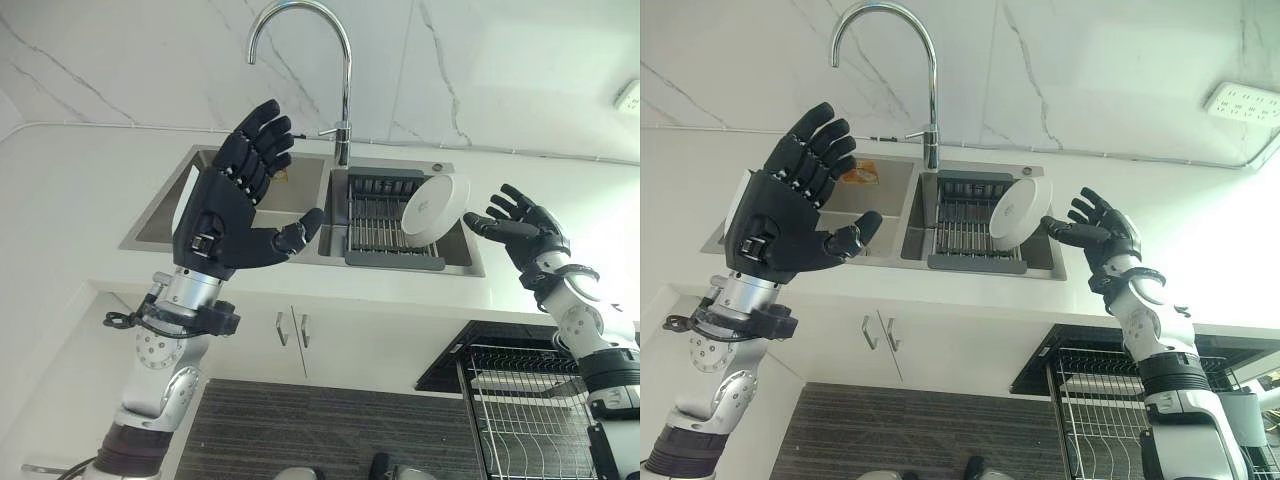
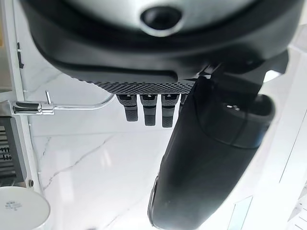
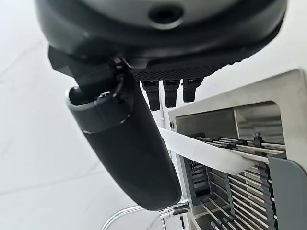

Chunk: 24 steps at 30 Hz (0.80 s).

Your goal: Place the dishes in the dishwasher.

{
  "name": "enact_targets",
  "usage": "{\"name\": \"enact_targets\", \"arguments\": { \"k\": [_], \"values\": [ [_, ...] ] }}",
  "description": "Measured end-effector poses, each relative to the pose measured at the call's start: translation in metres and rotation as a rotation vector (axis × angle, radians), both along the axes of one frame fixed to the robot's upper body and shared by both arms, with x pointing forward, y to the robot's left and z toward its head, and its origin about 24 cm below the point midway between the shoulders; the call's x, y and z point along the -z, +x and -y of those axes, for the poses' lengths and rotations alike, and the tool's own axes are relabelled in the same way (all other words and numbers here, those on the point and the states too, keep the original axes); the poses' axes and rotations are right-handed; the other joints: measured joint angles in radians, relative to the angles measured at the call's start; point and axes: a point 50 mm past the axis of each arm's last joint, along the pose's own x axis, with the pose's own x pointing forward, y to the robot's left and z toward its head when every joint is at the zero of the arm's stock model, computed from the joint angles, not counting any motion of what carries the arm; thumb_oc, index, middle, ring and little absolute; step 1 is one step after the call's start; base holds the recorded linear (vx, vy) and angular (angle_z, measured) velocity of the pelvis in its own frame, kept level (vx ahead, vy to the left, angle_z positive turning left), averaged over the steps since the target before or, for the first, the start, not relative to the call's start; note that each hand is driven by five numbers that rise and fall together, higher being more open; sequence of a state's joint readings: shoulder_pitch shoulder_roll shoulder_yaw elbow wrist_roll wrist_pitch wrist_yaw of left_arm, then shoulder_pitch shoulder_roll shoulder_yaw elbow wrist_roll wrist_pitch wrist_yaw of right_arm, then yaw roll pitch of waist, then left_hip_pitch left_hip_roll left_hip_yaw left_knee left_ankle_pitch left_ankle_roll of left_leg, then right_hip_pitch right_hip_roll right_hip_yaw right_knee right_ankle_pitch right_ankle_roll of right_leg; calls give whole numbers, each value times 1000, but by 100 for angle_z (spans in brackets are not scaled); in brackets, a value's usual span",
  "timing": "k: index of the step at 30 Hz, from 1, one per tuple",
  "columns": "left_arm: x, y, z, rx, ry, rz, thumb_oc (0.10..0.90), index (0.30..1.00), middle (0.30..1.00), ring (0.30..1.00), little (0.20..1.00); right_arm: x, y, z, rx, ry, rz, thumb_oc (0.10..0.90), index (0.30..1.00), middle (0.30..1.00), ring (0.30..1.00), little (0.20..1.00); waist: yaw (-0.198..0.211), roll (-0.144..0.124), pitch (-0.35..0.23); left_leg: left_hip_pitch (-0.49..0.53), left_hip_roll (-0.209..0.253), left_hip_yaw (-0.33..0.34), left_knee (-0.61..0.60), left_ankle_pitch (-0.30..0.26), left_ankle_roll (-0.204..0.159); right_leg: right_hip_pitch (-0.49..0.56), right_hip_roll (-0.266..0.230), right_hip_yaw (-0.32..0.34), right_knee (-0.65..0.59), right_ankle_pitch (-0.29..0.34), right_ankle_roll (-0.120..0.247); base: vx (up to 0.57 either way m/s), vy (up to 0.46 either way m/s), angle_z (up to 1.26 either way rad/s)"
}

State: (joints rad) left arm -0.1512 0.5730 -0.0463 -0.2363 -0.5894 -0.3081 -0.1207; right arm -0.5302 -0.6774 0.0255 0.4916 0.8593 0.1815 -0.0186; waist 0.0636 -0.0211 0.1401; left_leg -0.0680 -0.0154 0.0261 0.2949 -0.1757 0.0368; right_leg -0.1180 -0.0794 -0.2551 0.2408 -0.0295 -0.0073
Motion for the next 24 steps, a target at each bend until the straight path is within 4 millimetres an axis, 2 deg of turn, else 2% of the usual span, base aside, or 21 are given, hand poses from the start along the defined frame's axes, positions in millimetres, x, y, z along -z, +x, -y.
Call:
{"name": "enact_targets", "arguments": {
  "k": [5, 24],
  "values": [
    [-1, 0, -1, 11, -29, -6, 800, 900, 900, 900, 900, 7, 0, 3, -11, 39, -28, 800, 900, 900, 900, 900, 15, 0, 0, 0, -1, -2, 0, 0, 0, 1, -1, -1, 0, 0, 0, -1, 0, 1],
    [0, 2, -3, 5, -22, -15, 800, 900, 900, 900, 900, -1, 8, 2, -47, 110, -24, 800, 900, 900, 900, 900, 27, 0, 0, 0, -4, -6, 0, 0, 0, 4, -5, -6, 0, -1, 1, 0, 0, 0]
  ]
}}
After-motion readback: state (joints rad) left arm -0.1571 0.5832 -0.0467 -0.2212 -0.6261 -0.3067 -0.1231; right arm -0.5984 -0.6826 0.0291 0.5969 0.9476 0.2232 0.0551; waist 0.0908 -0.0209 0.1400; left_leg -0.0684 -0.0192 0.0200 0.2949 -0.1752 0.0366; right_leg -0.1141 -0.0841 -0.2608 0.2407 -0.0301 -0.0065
